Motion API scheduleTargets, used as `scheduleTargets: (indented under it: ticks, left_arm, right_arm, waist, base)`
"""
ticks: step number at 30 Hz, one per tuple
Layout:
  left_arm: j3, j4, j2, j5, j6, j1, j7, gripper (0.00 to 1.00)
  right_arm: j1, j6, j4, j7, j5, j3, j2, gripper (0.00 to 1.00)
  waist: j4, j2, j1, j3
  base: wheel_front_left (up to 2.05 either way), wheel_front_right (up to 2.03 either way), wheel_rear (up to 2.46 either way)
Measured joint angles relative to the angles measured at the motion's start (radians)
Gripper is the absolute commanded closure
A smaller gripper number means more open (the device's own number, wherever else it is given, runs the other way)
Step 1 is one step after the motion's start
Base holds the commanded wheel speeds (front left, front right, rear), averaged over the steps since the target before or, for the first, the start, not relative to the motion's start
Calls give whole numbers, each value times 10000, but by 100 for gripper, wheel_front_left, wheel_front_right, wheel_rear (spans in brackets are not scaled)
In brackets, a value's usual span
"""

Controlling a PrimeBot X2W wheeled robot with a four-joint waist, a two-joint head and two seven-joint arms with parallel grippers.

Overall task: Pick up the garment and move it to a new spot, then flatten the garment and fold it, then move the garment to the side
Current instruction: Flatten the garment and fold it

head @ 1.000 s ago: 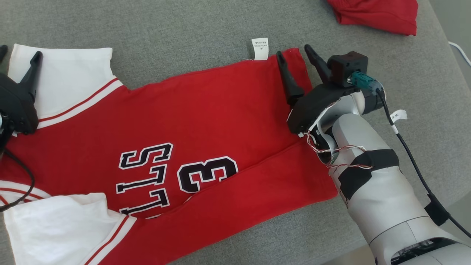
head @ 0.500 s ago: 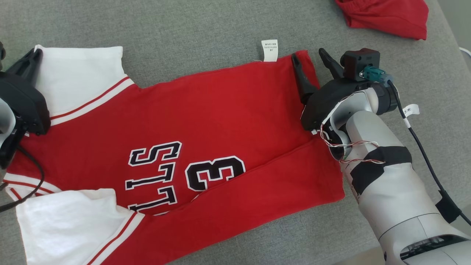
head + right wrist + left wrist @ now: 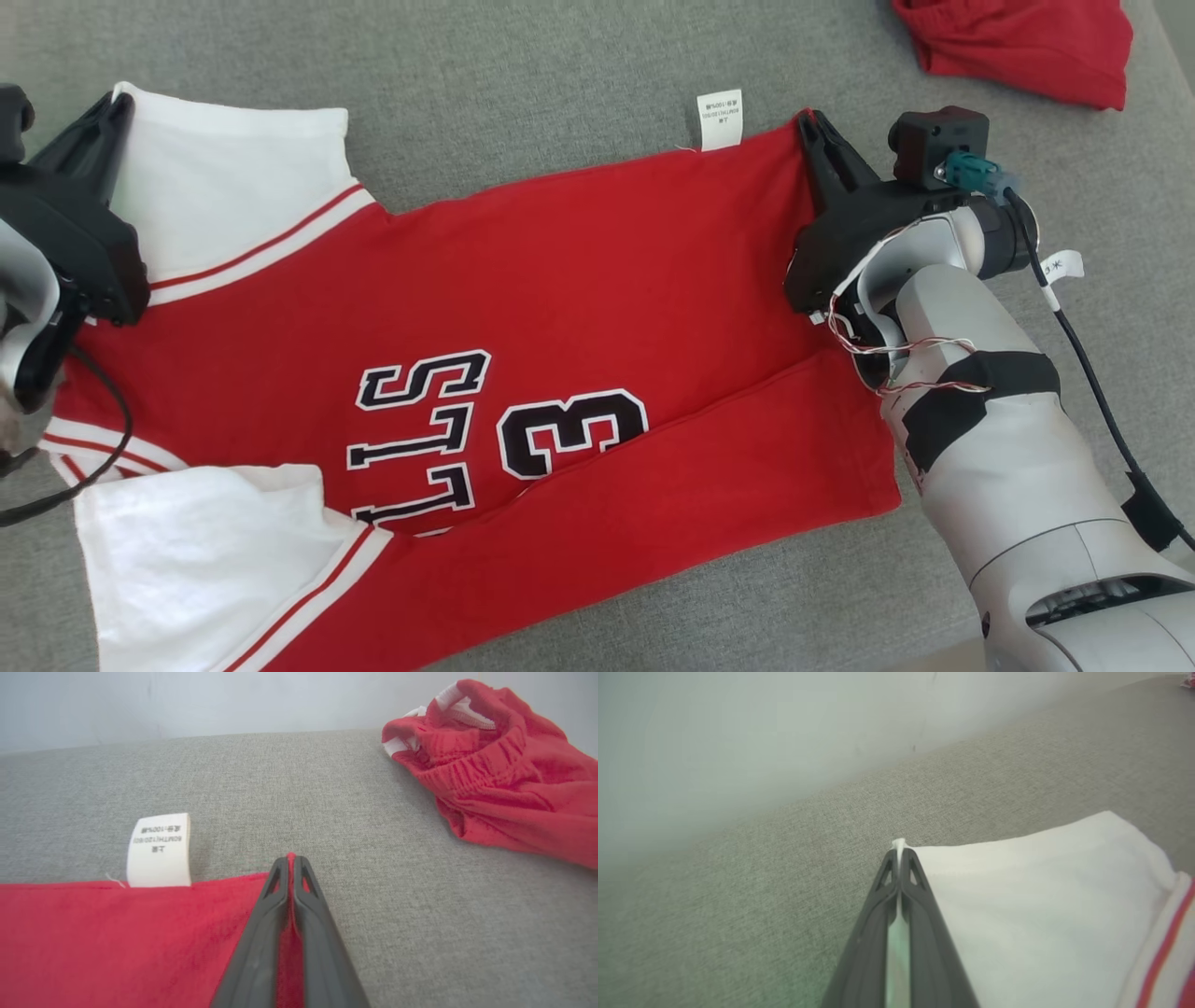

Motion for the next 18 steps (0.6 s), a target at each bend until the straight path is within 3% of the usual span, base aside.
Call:
scheduleTargets:
  ticks: [9, 15, 18]
  left_arm:
    - [-251, -533, -190, -462, 2, 360, -1108, 100]
    - [13, -1793, -188, -522, 4, 1390, -1429, 100]
    - [453, -2729, -38, -477, 265, 2264, -1438, 100]
  right_arm:
    - [520, 0, 132, -671, 221, 140, -54, 100]
    - [1550, 0, -470, -932, 1007, 454, -410, 100]
    - [2162, 0, -849, -970, 1348, 604, -688, 100]
  waist:
    - [259, -1, -2, -726]
    - [527, -2, -3, -1338]
    - [694, -3, -3, -1620]
  base:
    - [0, 0, 0]
    - [0, 0, 0]
    - [0, 0, 0]
